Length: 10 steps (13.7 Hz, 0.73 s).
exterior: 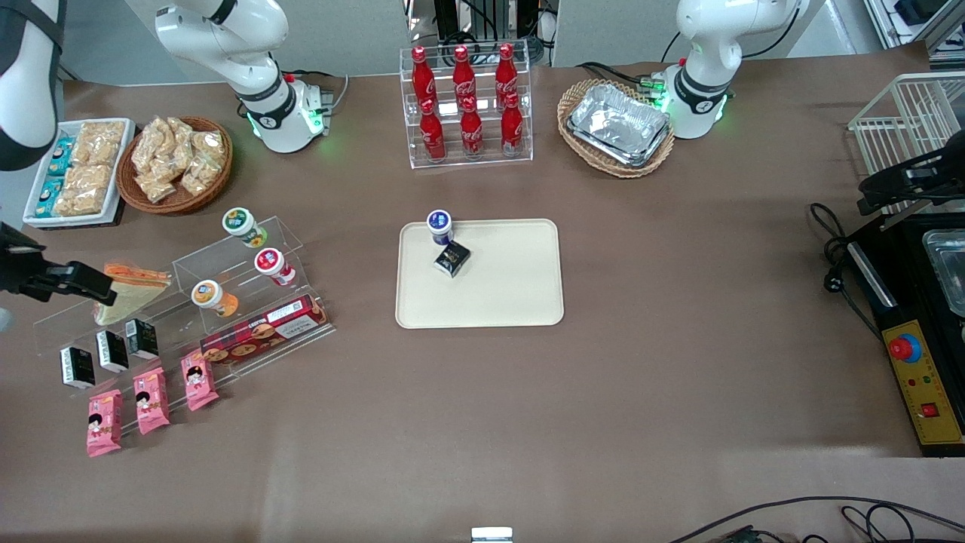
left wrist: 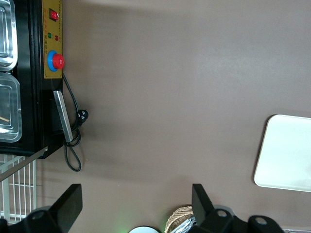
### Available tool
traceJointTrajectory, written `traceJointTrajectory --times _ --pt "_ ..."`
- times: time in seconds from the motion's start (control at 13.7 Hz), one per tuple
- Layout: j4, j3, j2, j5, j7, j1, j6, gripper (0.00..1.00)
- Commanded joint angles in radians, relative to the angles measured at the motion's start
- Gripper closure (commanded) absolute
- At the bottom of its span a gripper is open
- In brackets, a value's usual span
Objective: Place sandwich on tray
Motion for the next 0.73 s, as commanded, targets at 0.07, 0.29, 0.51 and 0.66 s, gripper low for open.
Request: traceJointTrajectory --times 0.07,0.29,0.51,0.66 --pt "0.001 -0.046 0.002 -0.004 0.117 0.0 -0.049 0.0" --pt "0.001 -0.046 0.002 -0.004 0.292 0.0 -0.101 0.0" --pt "0.0 -0.078 0.002 0.006 0.412 -0.002 -0.115 0.0" --pt "-0.008 -0.127 0.005 0.016 0.406 -0.002 -0.114 0.0"
